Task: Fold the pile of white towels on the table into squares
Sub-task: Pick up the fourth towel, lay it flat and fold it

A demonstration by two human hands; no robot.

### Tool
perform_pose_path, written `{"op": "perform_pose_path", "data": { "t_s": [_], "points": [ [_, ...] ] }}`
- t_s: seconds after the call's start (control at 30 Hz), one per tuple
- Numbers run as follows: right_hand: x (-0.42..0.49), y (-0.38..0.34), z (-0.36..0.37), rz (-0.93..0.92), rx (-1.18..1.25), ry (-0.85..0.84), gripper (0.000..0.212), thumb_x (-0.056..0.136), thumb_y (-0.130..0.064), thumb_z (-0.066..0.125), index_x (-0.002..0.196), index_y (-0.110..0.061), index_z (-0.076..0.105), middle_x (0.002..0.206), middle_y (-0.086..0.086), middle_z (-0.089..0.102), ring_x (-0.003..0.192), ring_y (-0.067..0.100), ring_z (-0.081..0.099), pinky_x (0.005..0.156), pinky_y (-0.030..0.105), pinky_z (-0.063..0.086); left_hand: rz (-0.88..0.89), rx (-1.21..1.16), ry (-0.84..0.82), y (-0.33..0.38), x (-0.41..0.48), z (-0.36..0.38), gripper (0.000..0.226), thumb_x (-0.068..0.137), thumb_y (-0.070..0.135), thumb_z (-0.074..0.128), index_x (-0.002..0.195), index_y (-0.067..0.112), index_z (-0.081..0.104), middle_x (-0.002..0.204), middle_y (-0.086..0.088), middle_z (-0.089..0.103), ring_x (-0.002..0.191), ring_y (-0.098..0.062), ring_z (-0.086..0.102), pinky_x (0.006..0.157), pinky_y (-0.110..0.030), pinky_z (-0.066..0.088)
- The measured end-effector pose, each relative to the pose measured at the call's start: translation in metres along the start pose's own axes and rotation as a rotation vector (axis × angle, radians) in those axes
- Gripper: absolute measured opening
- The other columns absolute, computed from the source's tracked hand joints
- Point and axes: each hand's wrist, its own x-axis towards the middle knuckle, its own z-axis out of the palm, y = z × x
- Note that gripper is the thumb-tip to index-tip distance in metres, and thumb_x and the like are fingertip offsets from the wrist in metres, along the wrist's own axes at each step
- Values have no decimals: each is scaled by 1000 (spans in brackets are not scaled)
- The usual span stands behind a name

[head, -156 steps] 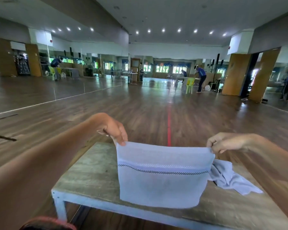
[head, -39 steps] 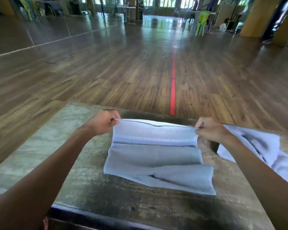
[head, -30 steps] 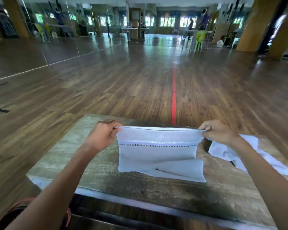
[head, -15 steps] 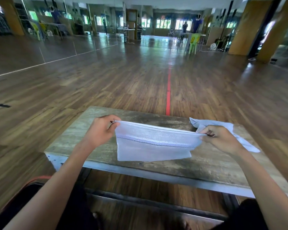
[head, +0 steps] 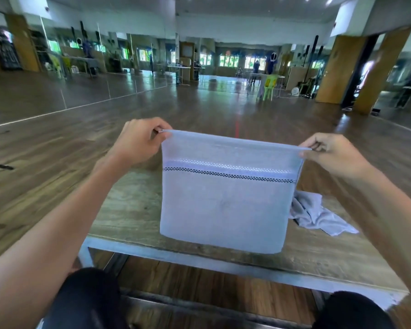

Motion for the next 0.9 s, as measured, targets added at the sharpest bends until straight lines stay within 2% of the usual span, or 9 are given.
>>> {"op": "perform_pose_path", "data": {
  "t_s": [0.07, 0.17, 0.3, 0.43, 0.53, 0.63, 0.73, 0.83, 0.9],
  "points": [
    [0, -3, -6, 23, 59, -72, 3, 83, -6, 69, 84, -8, 67, 89, 18, 69, 73, 19, 58, 66, 28, 48, -2, -6, -81, 1, 5, -7, 12, 91, 25, 59, 95, 19, 69, 93, 3, 71, 91, -15, 64, 91, -37, 48],
    [-4, -4, -15, 87, 178, -267, 8, 83, -5, 69, 90, -2, 68, 91, 18, 70, 75, 15, 62, 64, 15, 49, -17, -109, -396, -3, 9, -22, 6, 88, 24, 65, 90, 19, 68, 88, 3, 72, 80, -1, 63, 86, -31, 50],
    [-8, -5, -22, 116, 210, -522, 12, 84, -3, 64, 95, 1, 69, 77, 9, 66, 63, 5, 59, 57, 10, 44, -100, -298, -770, -14, 14, -41, 75, 51, 75, 71, 101, 19, 70, 97, 7, 74, 91, -2, 67, 84, -9, 47],
    [0, -2, -23, 139, 203, -607, 13, 84, -7, 63, 93, 0, 69, 73, 6, 64, 65, 8, 55, 56, 16, 39, -114, -289, -900, -21, 21, -35, 80, 47, 79, 69, 102, 21, 70, 102, 7, 73, 97, -4, 67, 85, -6, 44],
    [7, 5, -16, 175, 198, -631, 17, 82, -11, 64, 95, -1, 70, 74, 6, 65, 64, 6, 55, 54, 14, 39, -158, -266, -917, -25, 23, -21, 60, 60, 67, 71, 99, 21, 70, 99, 6, 74, 93, -2, 67, 86, -9, 45],
    [15, 13, -3, 218, 169, -639, 13, 87, -7, 62, 96, -3, 70, 74, 4, 65, 64, 6, 55, 53, 13, 39, -198, -172, -907, -27, 21, 1, 11, 87, 25, 65, 96, 19, 67, 99, 2, 73, 87, -3, 65, 84, -15, 45],
    [26, 18, 11, 218, 61, -604, 10, 89, -7, 62, 94, -6, 70, 73, 3, 65, 63, 2, 56, 58, 11, 41, -195, -64, -830, -35, 21, 26, 7, 90, 19, 63, 86, 25, 64, 97, 0, 72, 89, -12, 63, 84, -23, 45],
    [41, 19, 19, 163, -7, -462, 5, 86, -8, 66, 89, -8, 71, 78, 9, 68, 72, 13, 61, 72, 22, 46, -164, 125, -528, -37, 29, 44, 11, 92, 22, 58, 86, 31, 60, 78, 19, 64, 89, -12, 59, 91, -30, 33],
    [52, 13, 18, 112, -66, -317, 3, 86, -9, 67, 86, -11, 70, 78, 5, 67, 69, 14, 58, 62, 17, 44, -105, 251, -255, -27, 39, 44, 13, 95, 23, 50, 90, 33, 56, 68, 21, 57, 87, -11, 56, 90, -29, 19]
  ]
}}
